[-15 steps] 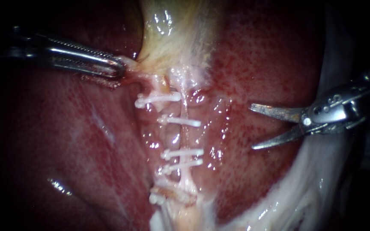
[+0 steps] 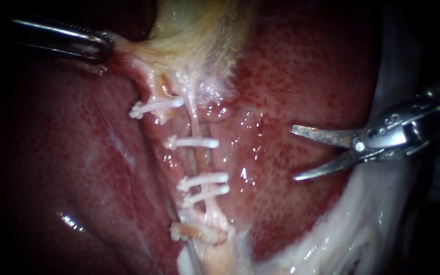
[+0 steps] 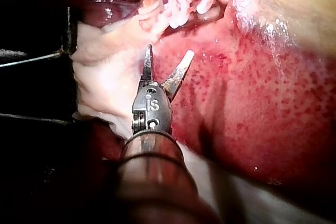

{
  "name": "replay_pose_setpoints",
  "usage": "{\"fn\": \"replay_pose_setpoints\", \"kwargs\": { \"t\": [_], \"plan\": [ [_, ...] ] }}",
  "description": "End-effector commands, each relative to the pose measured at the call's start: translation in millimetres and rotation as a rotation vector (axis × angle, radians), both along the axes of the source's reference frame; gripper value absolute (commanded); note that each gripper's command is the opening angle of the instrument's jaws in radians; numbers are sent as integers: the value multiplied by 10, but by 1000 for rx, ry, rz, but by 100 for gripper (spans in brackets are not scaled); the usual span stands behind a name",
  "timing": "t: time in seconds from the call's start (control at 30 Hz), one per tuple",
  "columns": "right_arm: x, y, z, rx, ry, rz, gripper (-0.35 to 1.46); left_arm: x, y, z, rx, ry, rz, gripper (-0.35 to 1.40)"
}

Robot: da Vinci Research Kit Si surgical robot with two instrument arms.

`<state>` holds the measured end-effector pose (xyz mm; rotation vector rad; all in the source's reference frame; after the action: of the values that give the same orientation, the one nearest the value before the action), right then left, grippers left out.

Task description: Go to the cutting position right tube

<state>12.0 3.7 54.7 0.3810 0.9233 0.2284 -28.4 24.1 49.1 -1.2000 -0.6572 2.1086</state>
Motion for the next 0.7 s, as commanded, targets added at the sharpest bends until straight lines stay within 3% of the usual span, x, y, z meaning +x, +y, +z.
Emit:
{"fn": "replay_pose_setpoints", "kwargs": {
  "t": [0.03, 0.3, 0.47, 0.7],
  "plan": [
    [6, -1, 2, 11, 12, -13, 144, -1, 0, 0, -1, 0, 0, -35],
    [48, -17, 29, 169, 51, -40, 142, -1, 0, 0, -1, 0, 0, -35],
    [67, -27, 62, 263, 53, -56, 142, -1, -1, -1, -1, 0, -1, -35],
    [75, -32, 109, 358, 55, -83, 139, -1, -1, -1, -1, 1, -1, -35]
  ]
}}
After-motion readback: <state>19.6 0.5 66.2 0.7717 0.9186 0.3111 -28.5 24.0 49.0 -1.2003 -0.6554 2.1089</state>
